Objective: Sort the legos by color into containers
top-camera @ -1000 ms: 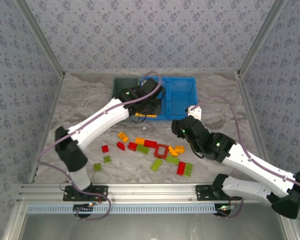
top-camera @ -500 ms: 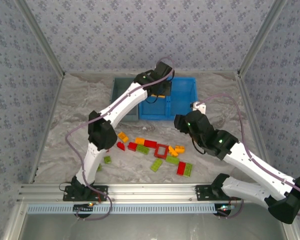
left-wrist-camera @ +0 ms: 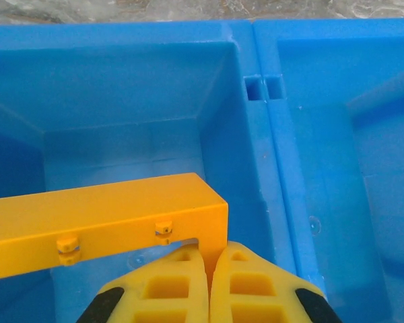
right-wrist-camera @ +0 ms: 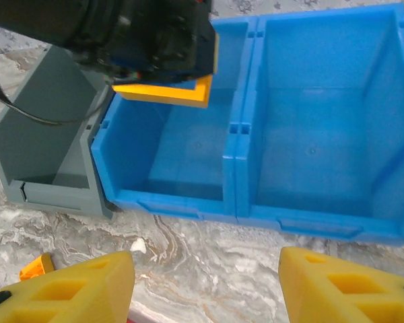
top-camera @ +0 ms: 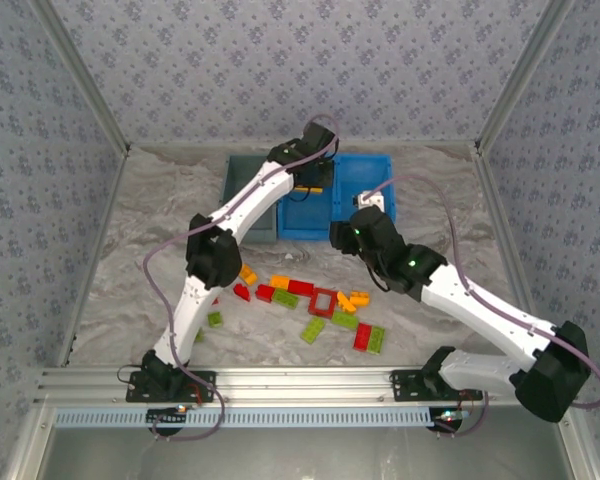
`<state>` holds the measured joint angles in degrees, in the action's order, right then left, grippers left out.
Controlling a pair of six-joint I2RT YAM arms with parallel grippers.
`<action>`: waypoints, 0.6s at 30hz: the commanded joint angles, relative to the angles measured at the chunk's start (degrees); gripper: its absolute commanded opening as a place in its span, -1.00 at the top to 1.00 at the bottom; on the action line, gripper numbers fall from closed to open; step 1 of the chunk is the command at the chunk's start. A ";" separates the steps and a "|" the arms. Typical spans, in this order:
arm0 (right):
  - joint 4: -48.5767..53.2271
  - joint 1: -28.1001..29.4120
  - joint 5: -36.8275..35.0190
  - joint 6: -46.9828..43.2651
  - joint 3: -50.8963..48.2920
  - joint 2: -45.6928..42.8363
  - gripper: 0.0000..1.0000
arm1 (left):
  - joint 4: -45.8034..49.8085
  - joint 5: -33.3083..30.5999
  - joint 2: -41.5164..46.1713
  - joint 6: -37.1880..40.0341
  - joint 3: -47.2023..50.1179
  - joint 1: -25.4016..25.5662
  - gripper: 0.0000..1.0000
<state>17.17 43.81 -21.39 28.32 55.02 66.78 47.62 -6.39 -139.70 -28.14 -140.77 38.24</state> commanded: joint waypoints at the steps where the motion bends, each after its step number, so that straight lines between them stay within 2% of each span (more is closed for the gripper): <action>1: -2.48 0.44 0.38 -2.70 3.33 1.30 -0.22 | -1.71 1.41 -1.91 -2.09 -2.03 -0.60 1.00; 14: -1.72 0.57 -0.27 -0.84 0.75 -0.78 -0.22 | -1.74 1.30 -1.56 -3.32 -5.40 -1.30 1.00; 18: -2.44 0.58 -1.08 -1.15 0.79 -0.60 -0.23 | -2.38 3.90 -3.29 -3.39 -5.42 -2.18 1.00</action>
<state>15.53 44.03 -21.21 27.40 56.07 67.05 46.26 -4.23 -141.97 -31.16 -144.49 37.01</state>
